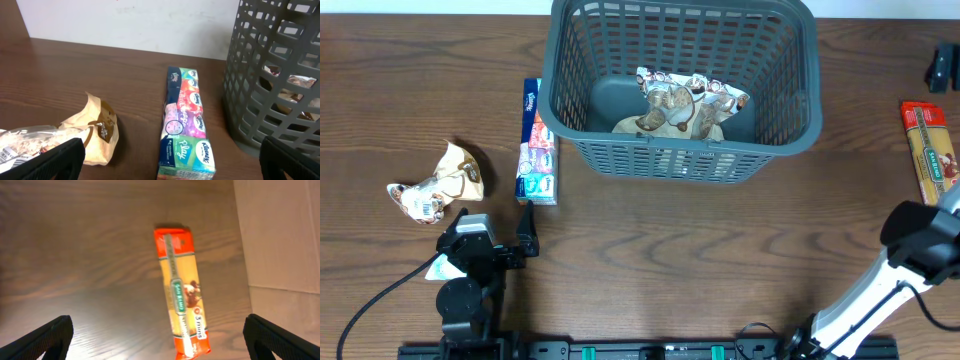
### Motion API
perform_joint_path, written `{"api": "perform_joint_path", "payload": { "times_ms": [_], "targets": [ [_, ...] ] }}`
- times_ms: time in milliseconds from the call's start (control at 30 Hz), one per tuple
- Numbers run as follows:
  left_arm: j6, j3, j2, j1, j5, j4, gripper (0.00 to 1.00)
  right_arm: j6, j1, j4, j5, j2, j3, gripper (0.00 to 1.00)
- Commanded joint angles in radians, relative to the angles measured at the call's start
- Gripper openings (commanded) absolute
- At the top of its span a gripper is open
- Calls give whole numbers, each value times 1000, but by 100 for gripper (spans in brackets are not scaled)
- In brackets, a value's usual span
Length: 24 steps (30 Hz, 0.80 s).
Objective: Pack container
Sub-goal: 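Move the right gripper to the San Remo spaghetti packet and grasp it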
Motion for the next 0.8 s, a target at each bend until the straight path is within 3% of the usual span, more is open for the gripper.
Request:
{"api": "perform_joint_path", "payload": {
  "times_ms": [0,167,433,767],
  "targets": [
    [-2,-29,-7,5,14,-5,99,-32,-67,45,100,38,-71,99],
    [-2,-29,-7,5,14,-5,99,-5,-157,105,71,47,-182,99],
    [-2,-29,-7,5,14,-5,99,-192,-251,154,-91,49,-401,99],
    [-2,-29,-7,5,14,-5,99,-280,-260,351,-116,51,-665,99]
  ]
}}
